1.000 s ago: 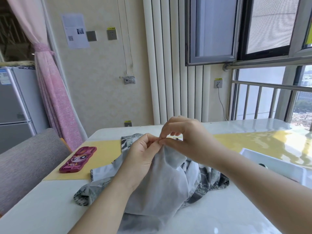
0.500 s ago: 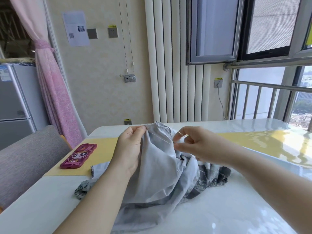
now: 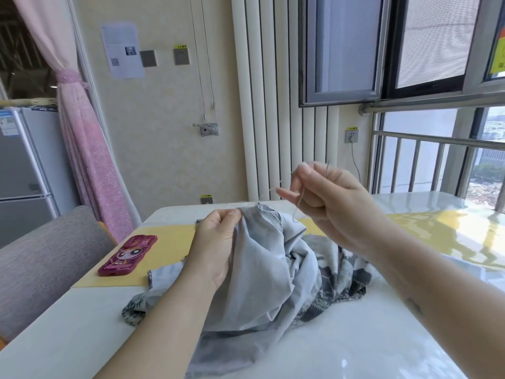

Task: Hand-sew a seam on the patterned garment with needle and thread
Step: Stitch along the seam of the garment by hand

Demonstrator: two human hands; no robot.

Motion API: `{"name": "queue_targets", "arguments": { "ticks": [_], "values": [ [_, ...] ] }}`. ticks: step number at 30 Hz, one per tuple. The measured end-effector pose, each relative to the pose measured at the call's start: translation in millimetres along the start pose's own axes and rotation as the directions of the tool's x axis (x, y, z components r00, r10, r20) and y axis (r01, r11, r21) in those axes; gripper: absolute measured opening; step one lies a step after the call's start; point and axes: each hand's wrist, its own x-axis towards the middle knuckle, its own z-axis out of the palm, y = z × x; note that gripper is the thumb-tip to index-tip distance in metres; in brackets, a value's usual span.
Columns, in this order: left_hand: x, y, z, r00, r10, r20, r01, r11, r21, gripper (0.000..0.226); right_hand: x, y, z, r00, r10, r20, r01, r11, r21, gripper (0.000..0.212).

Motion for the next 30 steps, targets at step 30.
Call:
{"name": "queue_targets", "arguments": {
  "ticks": [30],
  "values": [
    [-3, 2, 1, 1.0, 0.03, 0.009, -0.03, 0.999, 0.023, 0.016, -19, 15, 17, 0.744, 0.663, 0.088, -0.24, 0.388, -0.89, 0.035]
  ]
}}
